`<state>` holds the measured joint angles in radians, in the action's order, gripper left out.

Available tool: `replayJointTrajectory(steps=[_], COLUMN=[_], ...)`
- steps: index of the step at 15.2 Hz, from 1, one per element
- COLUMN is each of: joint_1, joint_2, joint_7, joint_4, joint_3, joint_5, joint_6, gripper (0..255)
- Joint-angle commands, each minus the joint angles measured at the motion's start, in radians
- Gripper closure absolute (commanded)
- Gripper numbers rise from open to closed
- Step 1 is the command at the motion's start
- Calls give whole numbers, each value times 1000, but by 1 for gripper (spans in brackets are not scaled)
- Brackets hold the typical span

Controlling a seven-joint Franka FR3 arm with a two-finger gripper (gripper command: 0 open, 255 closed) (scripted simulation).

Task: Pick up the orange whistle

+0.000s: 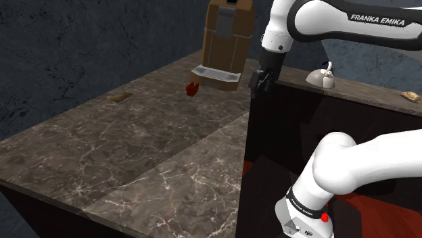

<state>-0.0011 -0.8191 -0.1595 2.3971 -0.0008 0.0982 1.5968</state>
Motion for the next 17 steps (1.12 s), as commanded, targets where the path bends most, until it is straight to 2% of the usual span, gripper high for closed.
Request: replayJointTrajectory(steps=[1, 9, 17], joint_1=[0, 6, 12], joint_2=[0, 326, 649], joint_7=[0, 24, 62], joint_4=[0, -178, -437], joint_3=[0, -30, -52], joint_5=[0, -17, -54], joint_6=[0, 146, 206], gripper=[0, 0, 0])
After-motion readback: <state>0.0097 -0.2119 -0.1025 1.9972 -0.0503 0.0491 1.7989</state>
